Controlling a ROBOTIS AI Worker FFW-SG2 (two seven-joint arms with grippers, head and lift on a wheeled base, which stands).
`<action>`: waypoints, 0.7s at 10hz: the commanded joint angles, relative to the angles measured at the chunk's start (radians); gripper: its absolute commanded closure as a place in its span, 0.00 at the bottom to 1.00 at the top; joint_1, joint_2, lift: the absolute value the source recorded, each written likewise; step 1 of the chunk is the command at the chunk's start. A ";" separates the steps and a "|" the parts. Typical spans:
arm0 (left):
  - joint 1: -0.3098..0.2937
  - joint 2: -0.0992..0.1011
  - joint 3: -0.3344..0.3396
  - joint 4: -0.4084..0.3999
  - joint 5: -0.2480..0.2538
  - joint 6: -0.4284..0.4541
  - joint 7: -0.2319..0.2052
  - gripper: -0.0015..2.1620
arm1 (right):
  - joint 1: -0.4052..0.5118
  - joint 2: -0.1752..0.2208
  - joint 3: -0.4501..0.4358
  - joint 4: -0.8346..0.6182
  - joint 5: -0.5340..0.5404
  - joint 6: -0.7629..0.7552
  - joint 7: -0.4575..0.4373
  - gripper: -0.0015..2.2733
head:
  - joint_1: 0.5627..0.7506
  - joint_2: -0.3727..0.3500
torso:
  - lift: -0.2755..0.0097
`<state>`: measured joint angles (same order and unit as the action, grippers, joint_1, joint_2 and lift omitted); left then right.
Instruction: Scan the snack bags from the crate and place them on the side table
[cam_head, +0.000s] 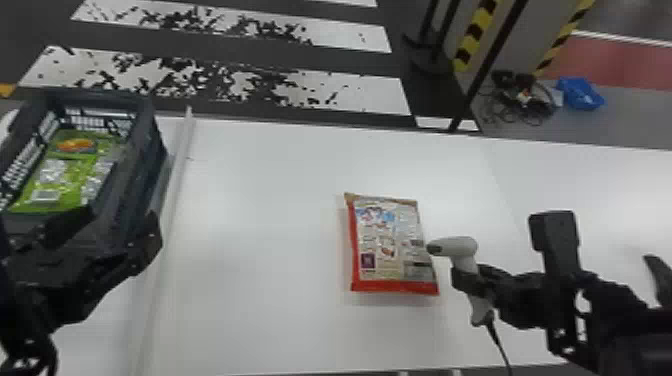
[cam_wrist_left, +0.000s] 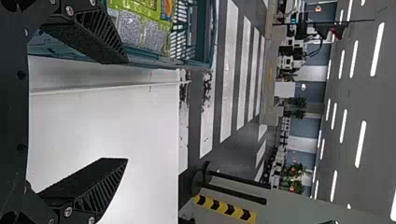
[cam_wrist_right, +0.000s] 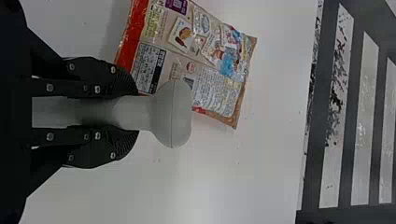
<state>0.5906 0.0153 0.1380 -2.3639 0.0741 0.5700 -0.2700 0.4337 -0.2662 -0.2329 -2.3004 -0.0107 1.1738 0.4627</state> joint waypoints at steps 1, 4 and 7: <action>0.000 0.000 0.000 0.000 0.000 0.000 0.000 0.06 | -0.016 0.005 0.034 -0.005 0.003 0.013 0.001 0.99 | 0.70 0.33 | 0.64; 0.003 0.000 0.002 0.000 0.000 0.000 -0.001 0.06 | -0.052 0.013 0.081 -0.010 0.023 0.047 -0.001 0.99 | 0.70 0.39 | 0.64; 0.005 0.000 0.002 -0.002 0.001 0.000 -0.001 0.06 | -0.081 0.013 0.089 0.032 0.037 0.050 -0.001 0.99 | 0.70 0.41 | 0.64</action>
<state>0.5952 0.0153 0.1396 -2.3646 0.0749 0.5700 -0.2715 0.3584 -0.2531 -0.1437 -2.2792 0.0247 1.2233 0.4616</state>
